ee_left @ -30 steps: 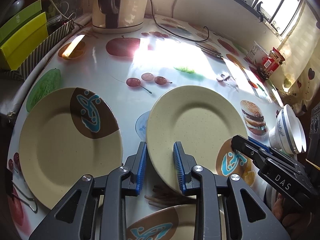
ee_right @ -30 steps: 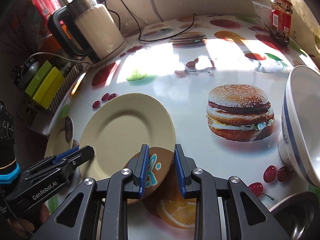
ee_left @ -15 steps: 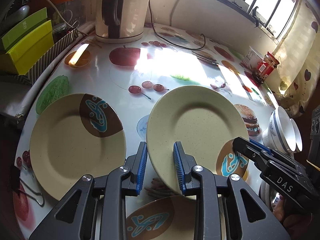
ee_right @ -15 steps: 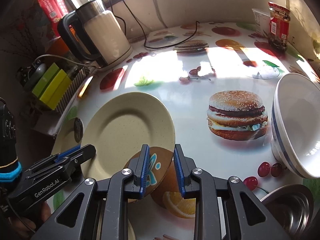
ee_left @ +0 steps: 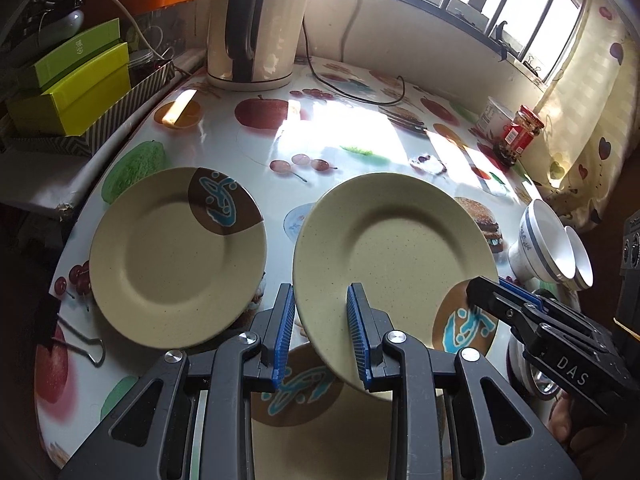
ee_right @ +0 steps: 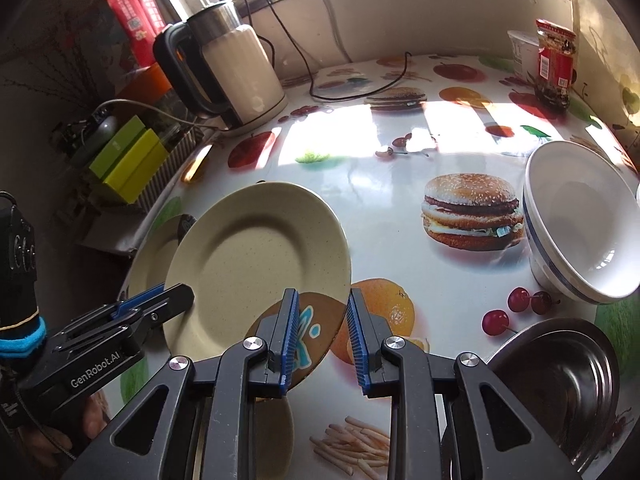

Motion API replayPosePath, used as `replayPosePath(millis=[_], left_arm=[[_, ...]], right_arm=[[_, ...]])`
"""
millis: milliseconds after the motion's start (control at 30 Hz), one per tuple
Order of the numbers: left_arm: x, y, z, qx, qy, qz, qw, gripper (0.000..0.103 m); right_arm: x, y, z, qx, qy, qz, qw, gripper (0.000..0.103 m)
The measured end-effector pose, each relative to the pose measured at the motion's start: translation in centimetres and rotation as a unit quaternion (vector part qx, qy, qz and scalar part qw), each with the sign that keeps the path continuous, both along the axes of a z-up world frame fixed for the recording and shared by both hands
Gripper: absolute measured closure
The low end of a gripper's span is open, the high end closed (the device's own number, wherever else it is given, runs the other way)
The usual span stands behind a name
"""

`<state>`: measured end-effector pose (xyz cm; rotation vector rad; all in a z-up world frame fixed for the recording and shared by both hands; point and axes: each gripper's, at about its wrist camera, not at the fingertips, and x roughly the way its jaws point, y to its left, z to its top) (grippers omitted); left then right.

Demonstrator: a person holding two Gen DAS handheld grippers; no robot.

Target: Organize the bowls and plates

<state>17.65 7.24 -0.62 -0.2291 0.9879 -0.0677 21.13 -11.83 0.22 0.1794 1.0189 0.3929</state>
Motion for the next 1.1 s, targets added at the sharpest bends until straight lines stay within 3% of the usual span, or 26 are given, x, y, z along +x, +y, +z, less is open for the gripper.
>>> replayPosePath(millis=[1100], left_arm=[[-8.4, 1.1, -2.3, 0.007, 0.024, 0.026, 0.9993, 0.075]], right_arm=[[-6.8, 2.0, -1.8, -0.014, 0.021, 0.055, 0.998, 0.079]])
